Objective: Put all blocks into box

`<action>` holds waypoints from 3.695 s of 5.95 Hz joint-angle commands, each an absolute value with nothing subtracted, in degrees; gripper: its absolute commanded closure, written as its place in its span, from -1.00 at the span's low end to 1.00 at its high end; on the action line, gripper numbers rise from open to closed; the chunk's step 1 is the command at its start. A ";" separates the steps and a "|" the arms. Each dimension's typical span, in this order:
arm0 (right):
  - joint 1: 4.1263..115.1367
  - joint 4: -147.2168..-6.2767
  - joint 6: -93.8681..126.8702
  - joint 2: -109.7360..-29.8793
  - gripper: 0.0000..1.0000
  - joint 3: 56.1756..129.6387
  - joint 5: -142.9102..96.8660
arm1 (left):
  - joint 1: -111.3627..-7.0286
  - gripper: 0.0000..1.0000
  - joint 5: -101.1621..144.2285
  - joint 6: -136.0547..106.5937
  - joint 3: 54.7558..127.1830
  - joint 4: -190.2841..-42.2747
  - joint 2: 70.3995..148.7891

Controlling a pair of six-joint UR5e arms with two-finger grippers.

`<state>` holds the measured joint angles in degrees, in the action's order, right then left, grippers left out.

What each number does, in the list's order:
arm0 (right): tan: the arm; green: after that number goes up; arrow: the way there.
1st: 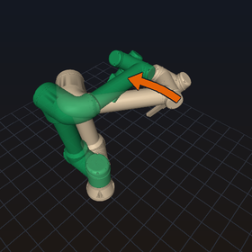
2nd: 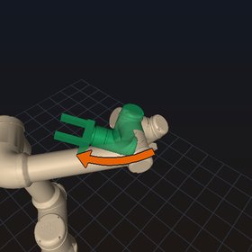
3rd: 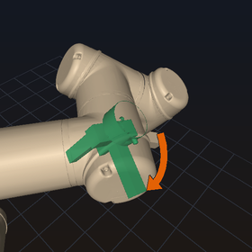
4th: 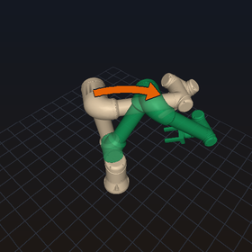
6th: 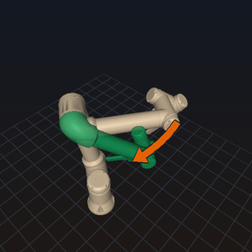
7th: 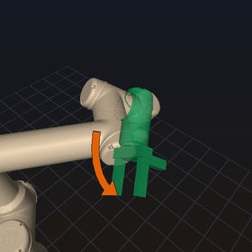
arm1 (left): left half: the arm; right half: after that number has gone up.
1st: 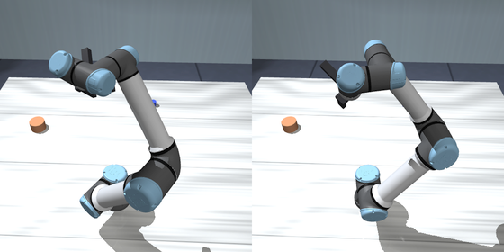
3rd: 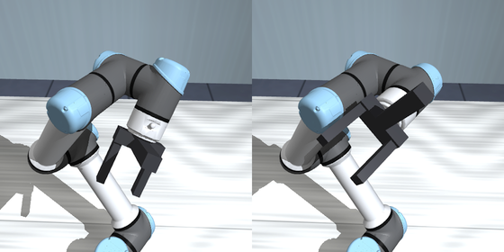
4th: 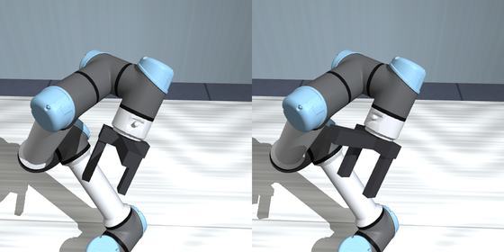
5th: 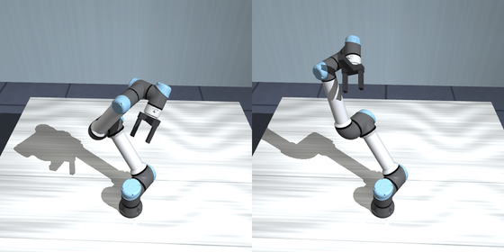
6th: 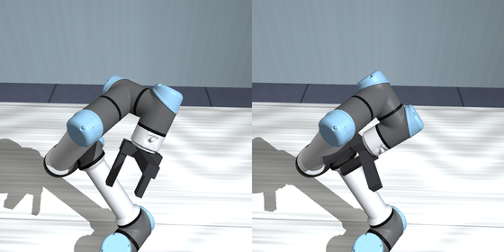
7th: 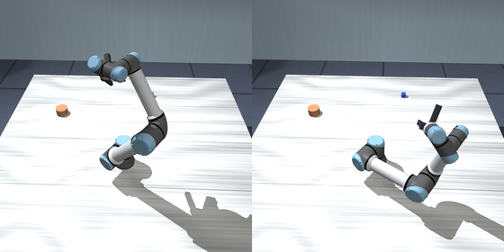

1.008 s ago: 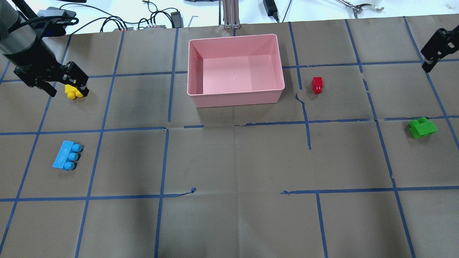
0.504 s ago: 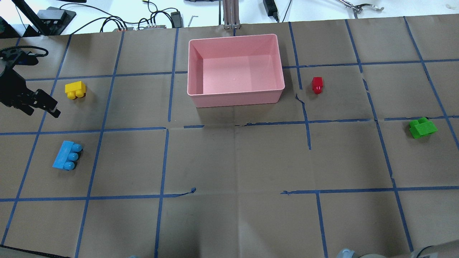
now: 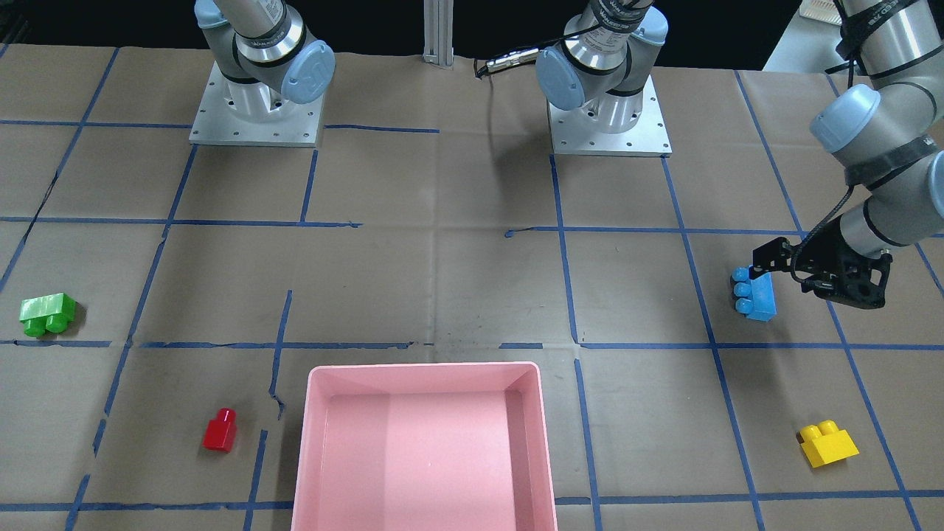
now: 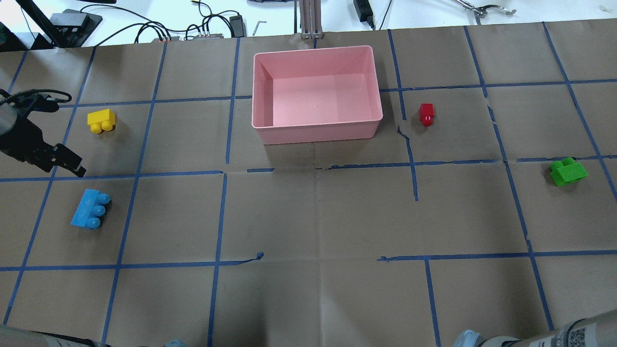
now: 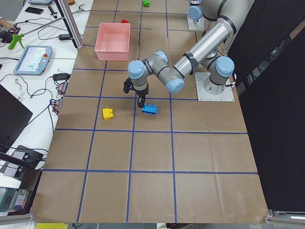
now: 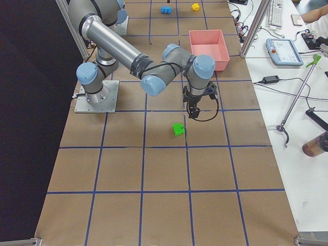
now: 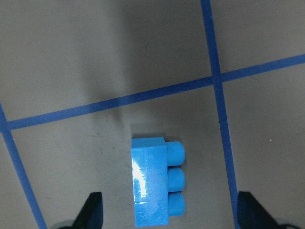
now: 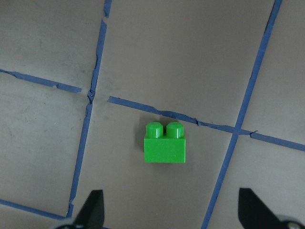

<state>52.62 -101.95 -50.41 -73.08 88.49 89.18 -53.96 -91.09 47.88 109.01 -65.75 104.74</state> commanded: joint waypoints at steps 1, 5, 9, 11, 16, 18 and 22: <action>52.65 -116.04 -50.01 -71.38 -0.99 98.39 88.94 | -53.79 -0.94 -95.85 47.90 110.31 -64.35 107.65; 52.03 -124.18 -49.84 -64.88 -0.99 103.97 89.73 | -53.79 -0.94 -95.80 47.72 110.48 -61.26 112.05; 51.77 -124.28 -48.87 -63.46 -0.50 104.06 92.28 | -53.79 0.06 -95.54 47.29 110.57 -60.12 112.85; 51.77 -123.84 -48.34 -63.54 0.11 103.89 92.37 | -54.14 0.55 -95.54 47.11 109.61 -60.73 111.89; 57.28 -100.99 -34.93 -77.68 0.09 94.46 93.25 | -67.01 1.00 -90.19 33.03 101.88 -70.74 105.84; 61.34 -85.57 -28.41 -77.26 0.09 82.48 93.16 | -79.39 1.00 -85.91 13.72 93.39 -70.93 106.60; 62.31 -82.53 -26.81 -76.64 0.10 80.68 92.99 | -97.44 1.00 -79.72 -10.79 76.50 -58.00 122.28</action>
